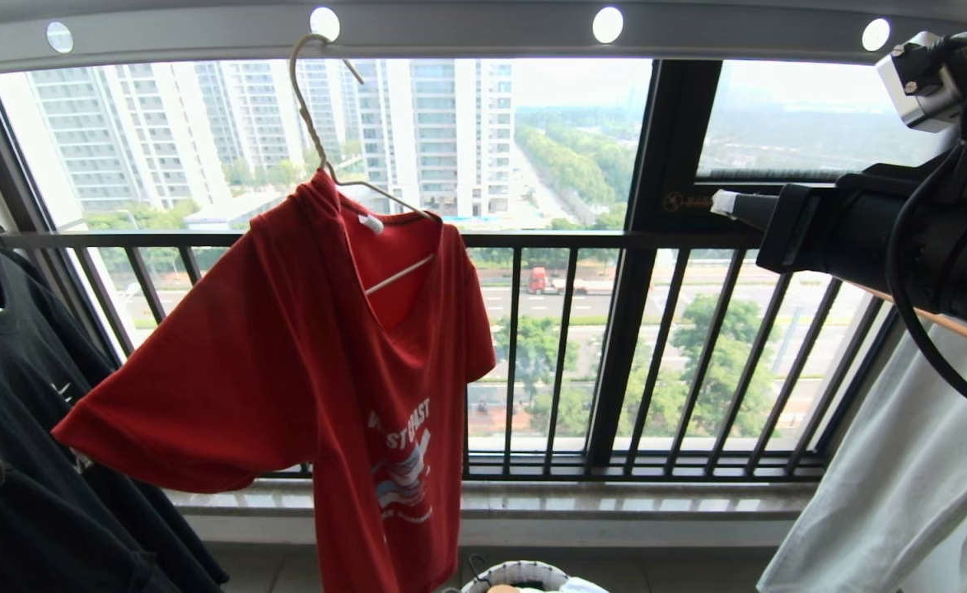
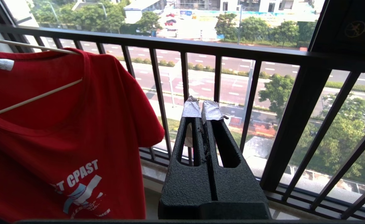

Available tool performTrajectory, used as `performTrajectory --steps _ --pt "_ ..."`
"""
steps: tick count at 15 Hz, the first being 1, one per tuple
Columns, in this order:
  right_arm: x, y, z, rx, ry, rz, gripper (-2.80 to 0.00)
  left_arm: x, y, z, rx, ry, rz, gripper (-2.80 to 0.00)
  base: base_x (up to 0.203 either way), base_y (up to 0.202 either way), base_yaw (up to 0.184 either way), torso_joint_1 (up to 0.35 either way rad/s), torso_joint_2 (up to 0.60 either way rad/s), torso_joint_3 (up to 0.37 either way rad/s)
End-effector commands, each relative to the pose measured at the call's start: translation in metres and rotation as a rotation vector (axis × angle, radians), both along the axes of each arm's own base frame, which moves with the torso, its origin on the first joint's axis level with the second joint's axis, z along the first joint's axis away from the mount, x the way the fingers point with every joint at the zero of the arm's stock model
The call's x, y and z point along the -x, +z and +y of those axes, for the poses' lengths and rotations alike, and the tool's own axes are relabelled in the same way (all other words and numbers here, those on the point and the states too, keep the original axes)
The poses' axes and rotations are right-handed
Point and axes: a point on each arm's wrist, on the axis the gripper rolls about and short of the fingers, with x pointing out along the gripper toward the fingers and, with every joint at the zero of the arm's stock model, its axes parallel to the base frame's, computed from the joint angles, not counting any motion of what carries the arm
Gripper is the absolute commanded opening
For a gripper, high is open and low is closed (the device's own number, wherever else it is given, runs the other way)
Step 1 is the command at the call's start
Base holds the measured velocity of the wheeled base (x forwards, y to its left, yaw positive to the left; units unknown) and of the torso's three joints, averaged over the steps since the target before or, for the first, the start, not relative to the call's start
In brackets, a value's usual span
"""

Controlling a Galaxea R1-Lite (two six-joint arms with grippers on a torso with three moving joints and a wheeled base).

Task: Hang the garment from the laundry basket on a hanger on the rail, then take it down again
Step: Take the clothes off the clothes rack

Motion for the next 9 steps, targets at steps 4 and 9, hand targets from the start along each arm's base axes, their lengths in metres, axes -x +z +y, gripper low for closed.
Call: performTrajectory --steps 4,9 --pt "-0.007 -0.006 0.003 0.007 0.005 0.021 -2.80 0.008 -0.053 0.004 -0.040 0.027 0.123 -2.80 0.000 0.000 0.000 0.000 0.00 0.000" --pt "-0.012 -0.011 0.006 0.015 0.005 0.038 -2.80 0.001 -0.083 0.001 -0.040 0.056 0.175 0.00 0.000 0.000 0.000 0.000 0.00 0.000"
